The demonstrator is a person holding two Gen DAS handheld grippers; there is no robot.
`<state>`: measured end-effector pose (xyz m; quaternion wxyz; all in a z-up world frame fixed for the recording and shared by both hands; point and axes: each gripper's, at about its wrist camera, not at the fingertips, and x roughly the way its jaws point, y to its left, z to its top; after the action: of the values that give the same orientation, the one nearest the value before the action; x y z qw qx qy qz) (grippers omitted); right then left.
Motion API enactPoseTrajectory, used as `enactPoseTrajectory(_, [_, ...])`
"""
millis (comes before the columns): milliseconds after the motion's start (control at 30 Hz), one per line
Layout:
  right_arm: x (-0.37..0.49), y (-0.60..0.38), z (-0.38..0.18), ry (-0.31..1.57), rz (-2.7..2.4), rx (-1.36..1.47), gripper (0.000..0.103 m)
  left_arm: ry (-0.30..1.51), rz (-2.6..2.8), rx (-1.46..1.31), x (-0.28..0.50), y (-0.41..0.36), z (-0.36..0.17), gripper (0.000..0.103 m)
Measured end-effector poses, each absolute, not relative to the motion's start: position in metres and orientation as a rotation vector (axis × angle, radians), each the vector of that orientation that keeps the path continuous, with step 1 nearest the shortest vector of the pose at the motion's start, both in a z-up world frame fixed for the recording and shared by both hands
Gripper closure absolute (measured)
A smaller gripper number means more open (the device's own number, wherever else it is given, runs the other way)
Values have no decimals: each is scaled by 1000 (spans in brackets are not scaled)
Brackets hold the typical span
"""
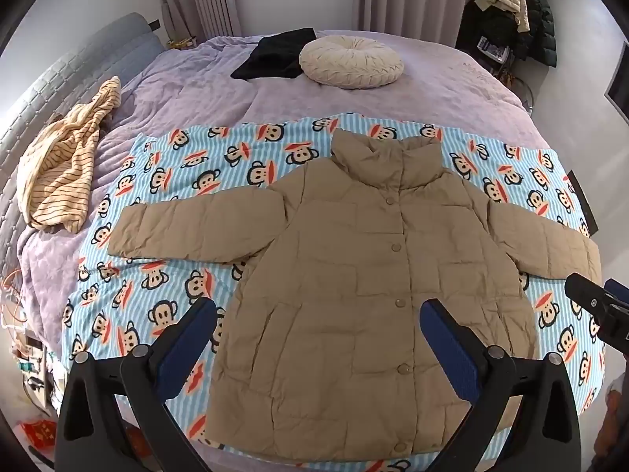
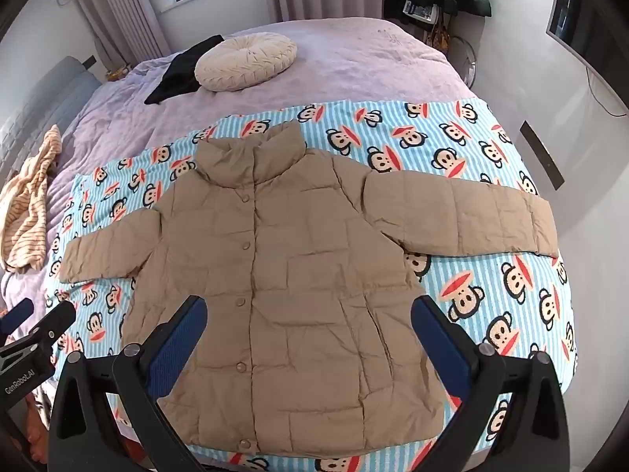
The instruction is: Fold large clothes
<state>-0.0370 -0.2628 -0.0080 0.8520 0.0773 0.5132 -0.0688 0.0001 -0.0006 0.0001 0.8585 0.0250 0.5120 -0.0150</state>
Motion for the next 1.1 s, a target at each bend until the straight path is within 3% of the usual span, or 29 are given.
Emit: enactPoseTrajectory(1100, [-34, -262, -7, 1082, -142, 168, 0, 1069, -33, 37, -6, 11, -6, 0])
